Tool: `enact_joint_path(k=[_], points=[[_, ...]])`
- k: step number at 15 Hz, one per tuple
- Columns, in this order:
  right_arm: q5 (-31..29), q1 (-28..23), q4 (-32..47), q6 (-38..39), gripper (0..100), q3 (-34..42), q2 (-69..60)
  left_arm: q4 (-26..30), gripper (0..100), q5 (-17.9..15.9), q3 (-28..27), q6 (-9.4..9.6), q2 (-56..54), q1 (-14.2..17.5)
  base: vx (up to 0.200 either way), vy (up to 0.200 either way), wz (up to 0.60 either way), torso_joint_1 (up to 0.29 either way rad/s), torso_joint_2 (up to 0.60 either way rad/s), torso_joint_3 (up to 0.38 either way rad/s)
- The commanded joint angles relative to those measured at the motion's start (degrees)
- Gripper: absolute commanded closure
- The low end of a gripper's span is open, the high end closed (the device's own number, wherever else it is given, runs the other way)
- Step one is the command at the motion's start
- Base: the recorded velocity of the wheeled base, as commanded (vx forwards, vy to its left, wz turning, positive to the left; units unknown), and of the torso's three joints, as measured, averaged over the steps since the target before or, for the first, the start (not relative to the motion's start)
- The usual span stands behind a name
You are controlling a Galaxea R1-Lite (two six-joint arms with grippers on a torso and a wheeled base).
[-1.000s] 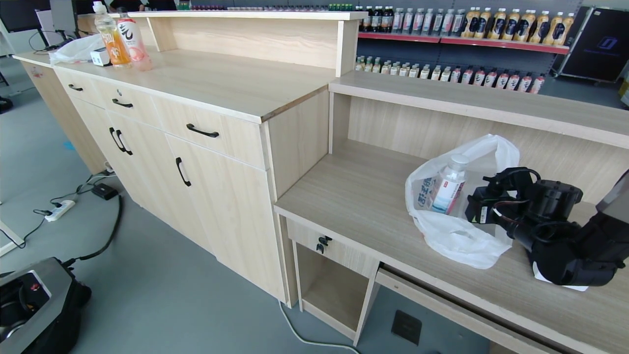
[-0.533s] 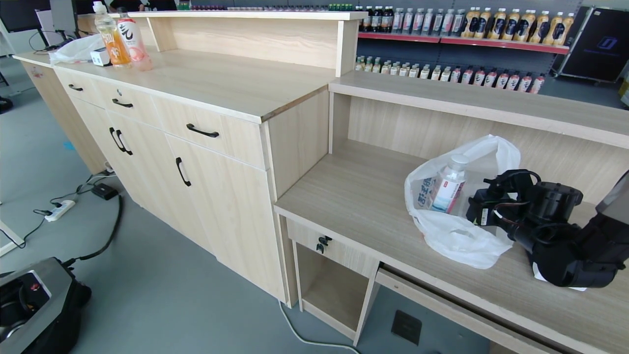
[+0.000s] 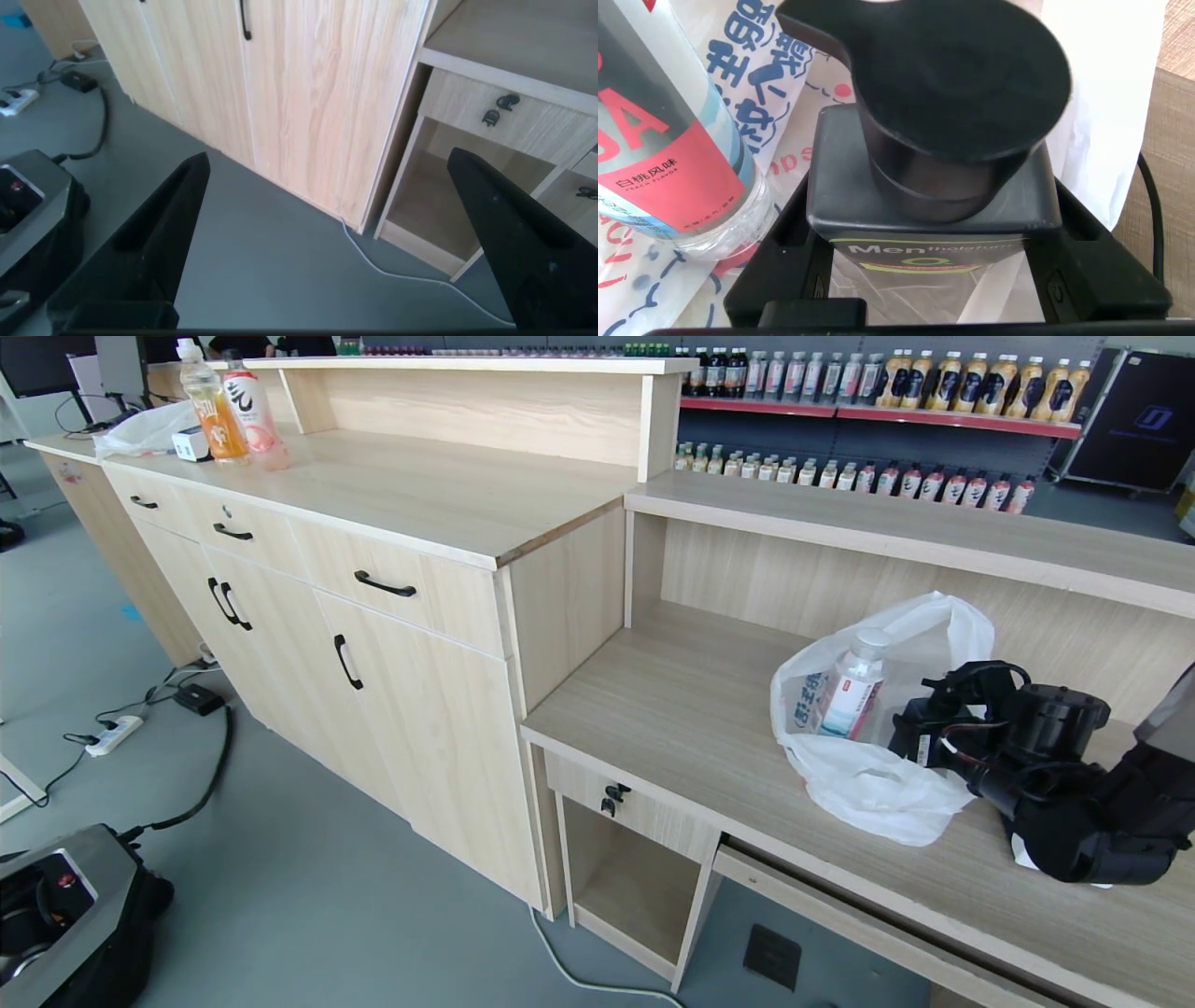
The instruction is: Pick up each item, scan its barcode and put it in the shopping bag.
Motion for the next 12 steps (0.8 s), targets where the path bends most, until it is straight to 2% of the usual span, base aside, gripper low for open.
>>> enact_joint_path(k=[1,9,10,12], points=[[0.07,0.04,-0.04,-0.01,100,-0.08,0.09,0.00,0,0.02,0.00,-0.02,0.00,-0.01,0.000,0.000,0.00,0.000,0.00,0.000],[0.07,0.04,0.32,-0.01,100,-0.08,0.53,0.00,0,0.02,0.00,-0.02,0.00,-0.01,0.000,0.000,0.00,0.000,0.00,0.000],[0.07,0.04,0.23,-0.01,0,-0.17,0.53,0.00,0,0.02,0.00,-0.02,0.00,-0.01,0.000,0.000,0.00,0.000,0.00,0.000],[0.25,0.04,0.05,-0.01,0,-0.26,0.53,0.00,0,0.02,0.00,-0.02,0.00,-0.01,0.000,0.000,0.00,0.000,0.00,0.000]])
